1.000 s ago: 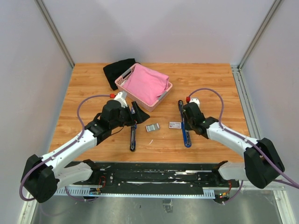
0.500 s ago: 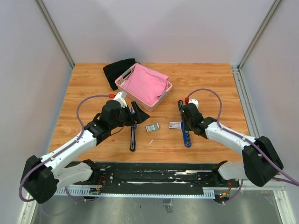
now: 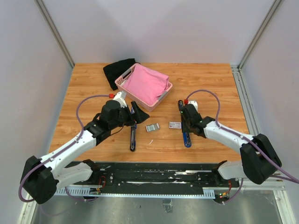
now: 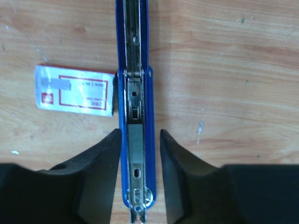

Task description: Load the staples into the stapler

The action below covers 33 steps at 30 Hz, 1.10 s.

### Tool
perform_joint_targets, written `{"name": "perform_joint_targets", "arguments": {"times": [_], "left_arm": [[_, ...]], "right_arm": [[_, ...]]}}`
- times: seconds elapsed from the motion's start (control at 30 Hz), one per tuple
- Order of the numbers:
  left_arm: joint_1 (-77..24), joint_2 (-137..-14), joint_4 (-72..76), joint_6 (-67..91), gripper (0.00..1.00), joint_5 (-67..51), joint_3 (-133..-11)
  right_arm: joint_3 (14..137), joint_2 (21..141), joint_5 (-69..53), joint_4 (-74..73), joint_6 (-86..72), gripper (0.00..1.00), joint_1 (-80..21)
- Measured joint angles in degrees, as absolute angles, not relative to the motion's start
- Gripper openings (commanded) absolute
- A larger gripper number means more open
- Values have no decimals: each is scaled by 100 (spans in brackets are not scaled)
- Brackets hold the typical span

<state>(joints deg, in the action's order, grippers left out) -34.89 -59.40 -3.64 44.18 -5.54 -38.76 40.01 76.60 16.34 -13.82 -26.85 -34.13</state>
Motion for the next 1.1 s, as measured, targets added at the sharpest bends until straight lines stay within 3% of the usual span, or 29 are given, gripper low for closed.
{"name": "perform_joint_targets", "arguments": {"times": [0.3,0.6,0.83,1.1], "left_arm": [[-3426,-5865,-580,4390,87,-440,-3879],[-3310,-6469,-1017,4392,87,-285,-3955],[-3205,-6873,-1083,4394,87,-303,-3946],[-2694,-7022,-1024,4342,85,-593,-3778]], "right_arm": [[4768,7264,1627,-2189,-2504,45,-3413],[5981,7216,797,-2696,-2318,43,-3422],[6510,8353,495,-2886,-2491,34,-3863],[7470,9972,681,-3225,-2683,32,-4600]]}}
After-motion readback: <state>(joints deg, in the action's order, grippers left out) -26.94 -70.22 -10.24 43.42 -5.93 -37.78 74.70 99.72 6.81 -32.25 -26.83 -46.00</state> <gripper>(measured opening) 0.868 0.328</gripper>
